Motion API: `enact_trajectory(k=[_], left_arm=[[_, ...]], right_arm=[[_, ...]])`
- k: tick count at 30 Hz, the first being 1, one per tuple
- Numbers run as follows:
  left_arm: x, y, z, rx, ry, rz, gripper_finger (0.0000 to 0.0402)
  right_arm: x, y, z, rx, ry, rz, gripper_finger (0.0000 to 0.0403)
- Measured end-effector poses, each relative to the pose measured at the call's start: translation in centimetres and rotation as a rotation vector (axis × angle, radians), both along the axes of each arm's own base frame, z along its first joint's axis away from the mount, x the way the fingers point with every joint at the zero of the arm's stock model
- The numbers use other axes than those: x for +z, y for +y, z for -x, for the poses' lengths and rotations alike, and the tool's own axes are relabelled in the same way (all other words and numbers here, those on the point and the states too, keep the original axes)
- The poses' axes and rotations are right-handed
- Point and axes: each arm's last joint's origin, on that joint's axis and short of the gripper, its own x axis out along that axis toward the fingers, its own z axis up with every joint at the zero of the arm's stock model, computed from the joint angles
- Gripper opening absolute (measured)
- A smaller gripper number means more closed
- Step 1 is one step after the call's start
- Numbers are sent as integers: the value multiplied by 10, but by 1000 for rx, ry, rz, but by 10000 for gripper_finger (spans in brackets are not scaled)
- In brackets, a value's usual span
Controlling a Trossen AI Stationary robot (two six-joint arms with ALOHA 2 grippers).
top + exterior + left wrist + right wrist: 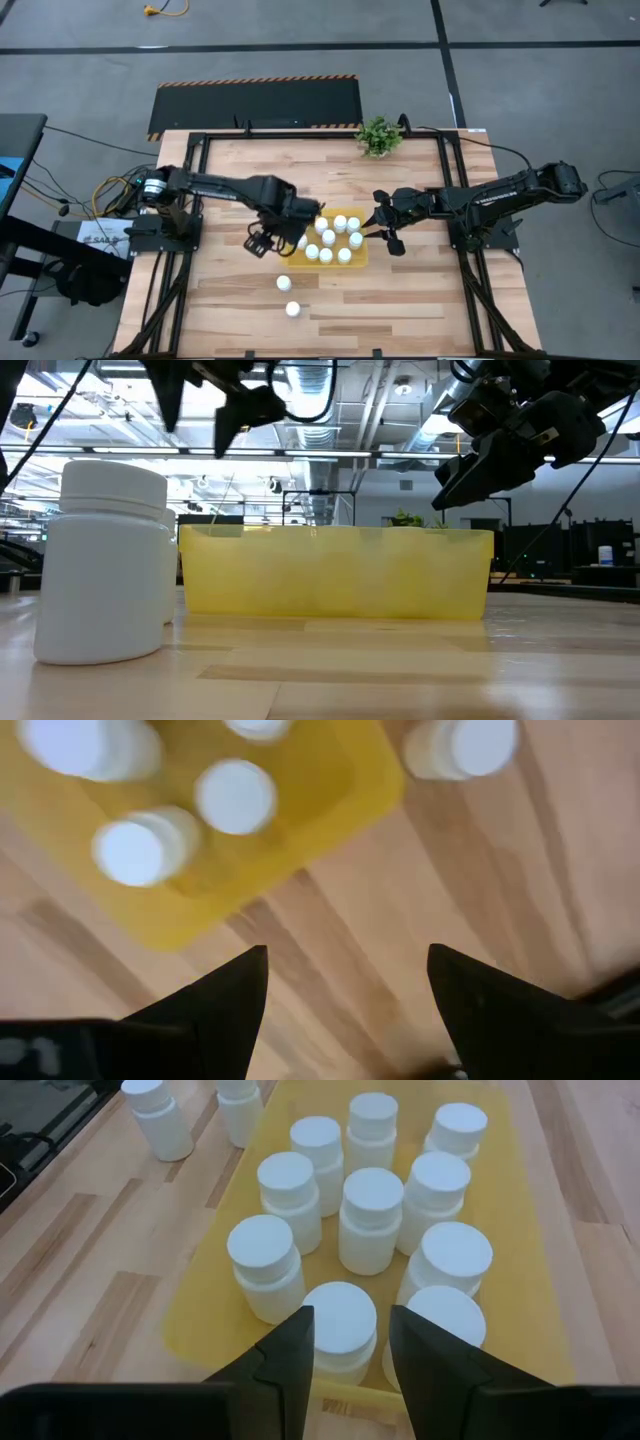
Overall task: Pick and place pill bottles into a basket
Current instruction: Put the white pill bottle into the yellow bin
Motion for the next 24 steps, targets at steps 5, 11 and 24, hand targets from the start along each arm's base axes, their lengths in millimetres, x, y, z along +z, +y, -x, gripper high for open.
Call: enact_trajectory(k=[5, 11, 24], left_arm=[[0, -25, 9, 25, 72, -4, 262], [5, -41, 28, 30, 81, -24, 258], [-20, -67, 102, 1, -160, 138, 247]], right_arm=[[0, 0, 0, 0, 2, 0, 124], [0, 6, 0, 30, -1, 0, 124], [20, 44, -4, 295, -106, 68, 124]])
